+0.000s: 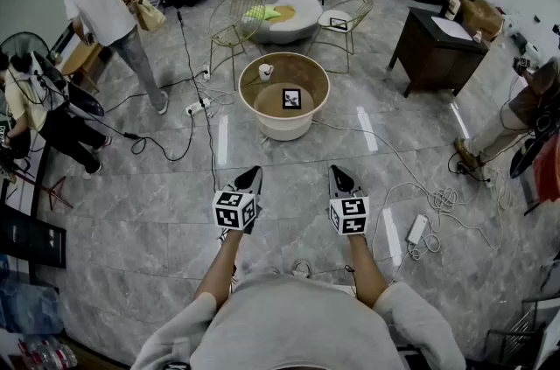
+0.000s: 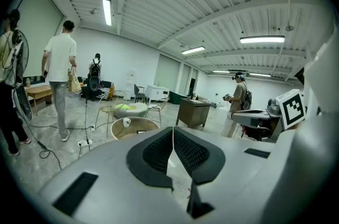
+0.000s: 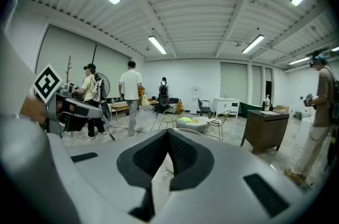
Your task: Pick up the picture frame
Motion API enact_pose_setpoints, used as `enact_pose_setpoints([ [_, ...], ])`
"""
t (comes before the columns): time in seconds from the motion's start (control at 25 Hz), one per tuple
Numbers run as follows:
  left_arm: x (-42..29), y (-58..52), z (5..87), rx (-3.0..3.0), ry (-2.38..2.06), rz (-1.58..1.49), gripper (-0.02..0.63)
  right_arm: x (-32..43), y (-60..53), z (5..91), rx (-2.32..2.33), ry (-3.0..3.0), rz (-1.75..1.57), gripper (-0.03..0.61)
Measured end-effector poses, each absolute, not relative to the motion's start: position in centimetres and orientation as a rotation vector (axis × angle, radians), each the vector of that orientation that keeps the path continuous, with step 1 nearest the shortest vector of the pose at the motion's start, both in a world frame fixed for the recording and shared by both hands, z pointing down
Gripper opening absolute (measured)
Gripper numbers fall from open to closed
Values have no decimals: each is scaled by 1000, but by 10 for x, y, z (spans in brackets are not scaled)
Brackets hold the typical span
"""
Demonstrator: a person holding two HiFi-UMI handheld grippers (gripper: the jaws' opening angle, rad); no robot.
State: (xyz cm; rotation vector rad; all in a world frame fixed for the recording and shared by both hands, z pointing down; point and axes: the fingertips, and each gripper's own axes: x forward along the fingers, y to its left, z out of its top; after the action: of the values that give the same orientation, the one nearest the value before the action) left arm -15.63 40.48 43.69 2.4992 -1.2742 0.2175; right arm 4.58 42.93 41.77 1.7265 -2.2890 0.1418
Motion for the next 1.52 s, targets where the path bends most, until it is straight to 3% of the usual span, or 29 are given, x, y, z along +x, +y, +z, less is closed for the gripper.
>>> enact_pose_setpoints([
  [0.68,-136,412,445,2489,-1241,235,26,57,431,422,1697,-2332,163,3],
  [0.84,-125,413,450,2485,-1212,227,140,52,433,425,1616,-2422,204,177],
  [0.92,-121,414,450,2482,-1208,222,158,52,434,425,1591,-2440,208,206],
  [1.52,-86,414,454,2484,-1217,217,164,83,430,438,1569,-2427,194,209],
])
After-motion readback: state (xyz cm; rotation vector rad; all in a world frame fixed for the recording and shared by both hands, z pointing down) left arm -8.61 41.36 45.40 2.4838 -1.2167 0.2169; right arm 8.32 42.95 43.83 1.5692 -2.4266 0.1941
